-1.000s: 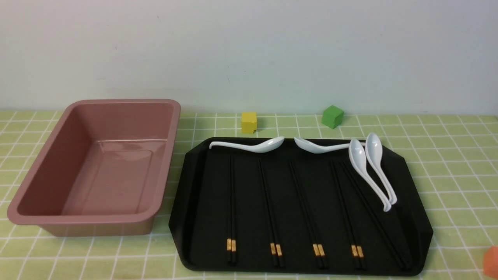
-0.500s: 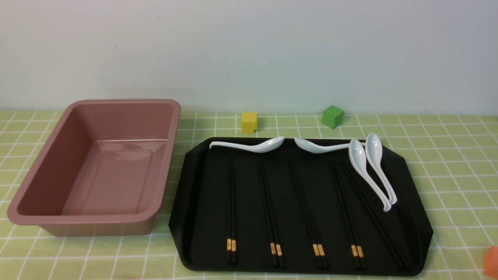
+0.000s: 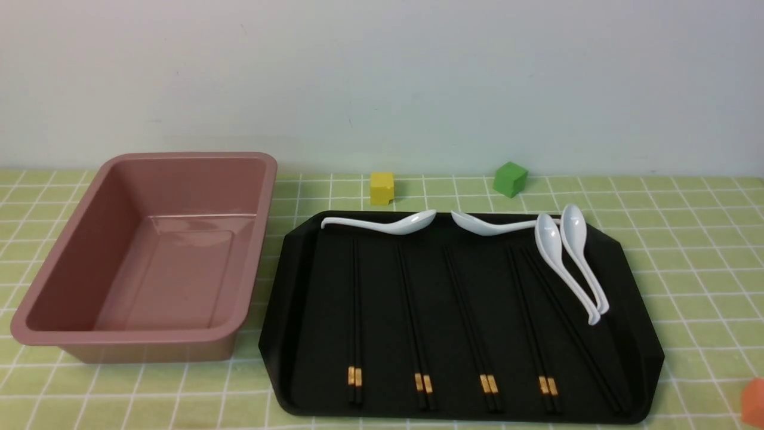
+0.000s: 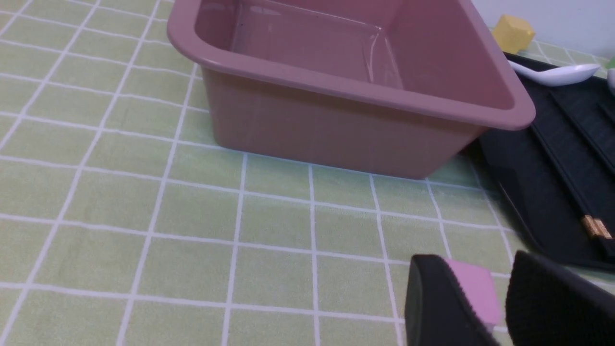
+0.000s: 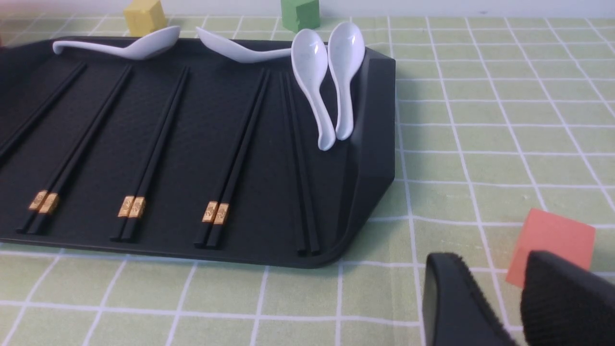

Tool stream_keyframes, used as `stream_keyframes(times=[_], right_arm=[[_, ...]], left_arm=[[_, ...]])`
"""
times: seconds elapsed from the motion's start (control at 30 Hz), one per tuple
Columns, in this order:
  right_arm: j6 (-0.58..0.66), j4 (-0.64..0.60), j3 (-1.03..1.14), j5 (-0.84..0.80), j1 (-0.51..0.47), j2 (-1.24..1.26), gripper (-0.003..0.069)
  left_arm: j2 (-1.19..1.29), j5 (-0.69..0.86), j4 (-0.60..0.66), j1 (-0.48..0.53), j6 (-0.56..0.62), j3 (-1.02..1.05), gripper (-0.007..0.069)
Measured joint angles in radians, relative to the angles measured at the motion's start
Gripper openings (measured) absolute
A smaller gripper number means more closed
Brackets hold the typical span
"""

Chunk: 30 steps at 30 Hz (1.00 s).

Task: On green tablecloth take chopsticks from black tray and put them in box.
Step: 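Reach over to the black tray and grasp a pair of chopsticks with the left gripper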

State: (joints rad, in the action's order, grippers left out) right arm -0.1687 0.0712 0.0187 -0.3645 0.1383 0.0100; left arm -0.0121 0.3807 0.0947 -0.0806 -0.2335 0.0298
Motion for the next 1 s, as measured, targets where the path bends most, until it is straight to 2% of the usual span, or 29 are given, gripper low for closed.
stream_keyframes(times=[0.17,0.23,0.3,0.33,0.57,0.67,0.8,0.83,0.93,0.97,1.0], right_arm=[[0.000,0.000,0.000,-0.001,0.000,0.000,0.0240],[0.000,0.000,0.000,-0.001,0.000,0.000,0.0240],[0.000,0.000,0.000,-0.001,0.000,0.000,0.0240],[0.000,0.000,0.000,-0.001,0.000,0.000,0.0240],[0.000,0.000,0.000,-0.001,0.000,0.000,0.0240],[0.000,0.000,0.000,-0.001,0.000,0.000,0.0240],[0.000,0.000,0.000,-0.001,0.000,0.000,0.0240],[0.000,0.000,0.000,-0.001,0.000,0.000,0.0240],[0.000,0.000,0.000,-0.001,0.000,0.000,0.0240],[0.000,0.000,0.000,-0.001,0.000,0.000,0.0240],[0.000,0.000,0.000,-0.001,0.000,0.000,0.0240]], left_arm=[[0.000,-0.003,0.247,0.000,-0.114,0.000,0.0239],[0.000,-0.003,0.399,0.000,-0.188,0.000,0.0239],[0.000,-0.007,0.498,0.000,-0.239,0.000,0.0239],[0.000,-0.012,0.611,0.000,-0.274,0.000,0.0239],[0.000,-0.094,0.852,0.000,-0.307,0.000,0.0239],[0.000,-0.146,0.911,0.000,-0.260,-0.052,0.0235],[0.018,-0.178,0.929,0.000,-0.080,-0.262,0.0161],[0.063,-0.152,0.924,0.000,0.000,-0.362,0.0101],[0.216,-0.007,0.864,0.000,0.091,-0.519,-0.0008],[0.230,0.009,0.856,0.000,0.091,-0.519,-0.0008],[0.345,0.129,0.784,0.000,0.100,-0.594,-0.0013]])
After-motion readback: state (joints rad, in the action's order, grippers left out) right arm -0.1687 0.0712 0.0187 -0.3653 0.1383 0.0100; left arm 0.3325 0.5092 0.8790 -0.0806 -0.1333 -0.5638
